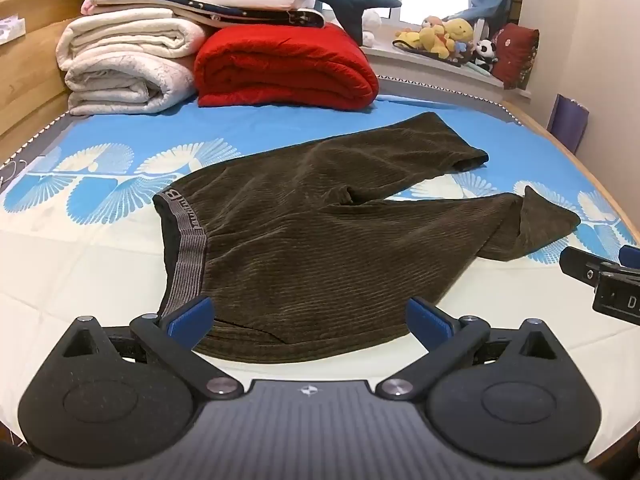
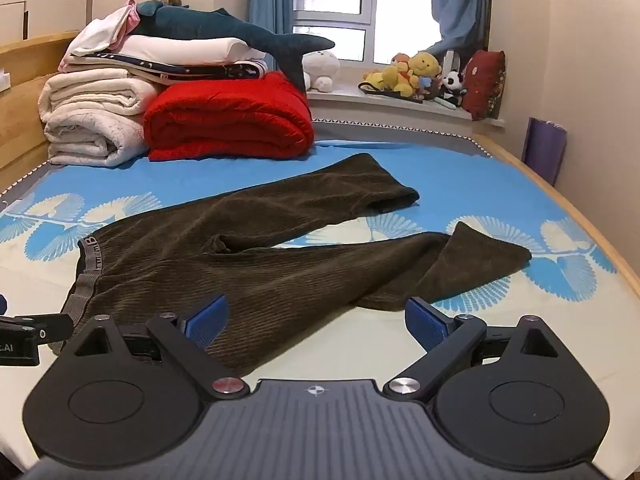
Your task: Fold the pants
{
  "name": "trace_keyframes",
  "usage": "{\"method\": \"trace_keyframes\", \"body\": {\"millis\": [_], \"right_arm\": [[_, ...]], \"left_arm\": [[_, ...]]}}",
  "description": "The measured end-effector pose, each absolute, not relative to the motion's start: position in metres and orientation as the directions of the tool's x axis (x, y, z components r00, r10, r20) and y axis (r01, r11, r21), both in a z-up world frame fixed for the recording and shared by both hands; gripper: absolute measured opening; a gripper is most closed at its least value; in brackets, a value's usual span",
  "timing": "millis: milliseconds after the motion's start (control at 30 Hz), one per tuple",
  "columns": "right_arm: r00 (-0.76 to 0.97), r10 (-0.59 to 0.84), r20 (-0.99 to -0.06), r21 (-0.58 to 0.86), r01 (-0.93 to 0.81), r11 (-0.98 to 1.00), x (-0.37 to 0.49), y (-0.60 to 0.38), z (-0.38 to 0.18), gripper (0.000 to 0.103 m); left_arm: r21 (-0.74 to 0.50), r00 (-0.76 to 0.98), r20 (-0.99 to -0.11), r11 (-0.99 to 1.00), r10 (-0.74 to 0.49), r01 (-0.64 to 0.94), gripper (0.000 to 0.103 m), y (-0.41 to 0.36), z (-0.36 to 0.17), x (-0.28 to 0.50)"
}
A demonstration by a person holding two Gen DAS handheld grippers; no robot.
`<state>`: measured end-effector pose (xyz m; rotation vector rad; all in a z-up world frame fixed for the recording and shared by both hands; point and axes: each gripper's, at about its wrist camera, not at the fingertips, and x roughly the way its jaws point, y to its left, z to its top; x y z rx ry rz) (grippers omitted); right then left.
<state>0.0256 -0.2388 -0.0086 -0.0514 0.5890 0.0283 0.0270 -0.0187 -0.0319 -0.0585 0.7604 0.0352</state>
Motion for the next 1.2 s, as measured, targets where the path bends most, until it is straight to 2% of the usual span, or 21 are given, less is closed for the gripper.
{"method": "trace_keyframes", "body": {"millis": [1200], "right_arm": [[0.84, 0.024, -0.542, -0.033, -0.049, 0.998, 0.027, -0.232, -0.01, 0.096]], "left_arm": [[-0.041, 0.724, -0.689, 0.998, 0.013, -0.057, 0.102, -0.019, -0.032, 0.026]]}}
